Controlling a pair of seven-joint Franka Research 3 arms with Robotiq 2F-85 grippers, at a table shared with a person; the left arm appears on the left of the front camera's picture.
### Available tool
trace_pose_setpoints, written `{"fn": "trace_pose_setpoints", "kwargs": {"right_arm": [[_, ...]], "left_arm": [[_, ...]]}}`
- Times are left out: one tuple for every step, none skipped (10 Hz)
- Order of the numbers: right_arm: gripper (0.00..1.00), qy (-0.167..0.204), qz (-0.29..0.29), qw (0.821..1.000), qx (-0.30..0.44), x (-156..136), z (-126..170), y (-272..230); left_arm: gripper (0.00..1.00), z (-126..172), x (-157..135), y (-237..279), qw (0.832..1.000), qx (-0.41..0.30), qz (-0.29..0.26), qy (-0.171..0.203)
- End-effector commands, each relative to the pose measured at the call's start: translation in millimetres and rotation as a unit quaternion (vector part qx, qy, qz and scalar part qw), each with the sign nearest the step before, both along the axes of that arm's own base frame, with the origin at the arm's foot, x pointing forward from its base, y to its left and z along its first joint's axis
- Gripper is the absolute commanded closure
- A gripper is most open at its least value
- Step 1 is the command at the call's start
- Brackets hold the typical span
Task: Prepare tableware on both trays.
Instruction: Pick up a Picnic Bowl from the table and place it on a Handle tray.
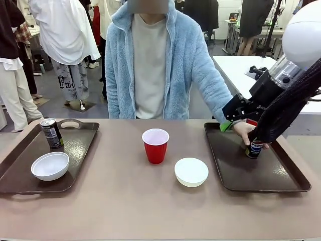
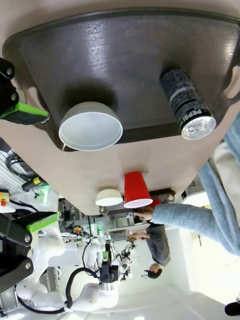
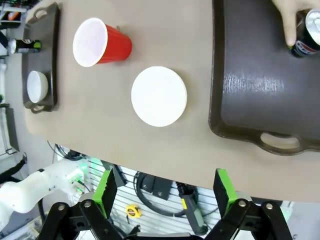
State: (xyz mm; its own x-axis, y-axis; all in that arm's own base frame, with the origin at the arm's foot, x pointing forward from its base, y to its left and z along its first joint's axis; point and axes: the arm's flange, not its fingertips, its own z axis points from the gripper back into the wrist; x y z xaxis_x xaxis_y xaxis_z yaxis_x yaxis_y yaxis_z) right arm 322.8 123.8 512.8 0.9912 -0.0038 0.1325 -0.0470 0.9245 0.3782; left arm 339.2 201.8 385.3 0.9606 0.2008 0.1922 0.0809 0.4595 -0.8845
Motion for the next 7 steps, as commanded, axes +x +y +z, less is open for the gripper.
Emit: {"fn": "trace_pose_setpoints", "kwargs": {"right_arm": [[0.00,-0.006,0.006,0.999,-0.032,9.5,6.1,12.5],[0.00,-0.005,0.009,0.998,-0.054,13.6,7.0,20.4],[0.00,-0.002,0.008,0.998,-0.069,21.4,8.7,28.1],[0.00,0.004,0.010,0.996,-0.087,27.4,6.7,37.5],[0.00,0.007,0.013,0.994,-0.105,34.2,7.2,47.8],[0.00,0.010,0.023,0.992,-0.126,40.1,6.1,61.7],[0.00,0.013,0.027,0.989,-0.145,46.6,6.3,73.9]], "left_arm": [[0.07,0.3,-1.1,2.5,1.000,-0.004,-0.004,-0.009],[0.07,0.3,-1.1,2.5,1.000,-0.004,-0.004,-0.009],[0.07,0.3,-1.1,2.5,1.000,-0.004,-0.004,-0.009],[0.07,0.3,-1.1,2.5,1.000,-0.004,-0.004,-0.009],[0.07,0.3,-1.1,2.5,1.000,-0.004,-0.004,-0.009],[0.07,0.3,-1.1,2.5,1.000,-0.004,-0.004,-0.009],[0.07,0.3,-1.1,2.5,1.000,-0.004,-0.004,-0.009]]}}
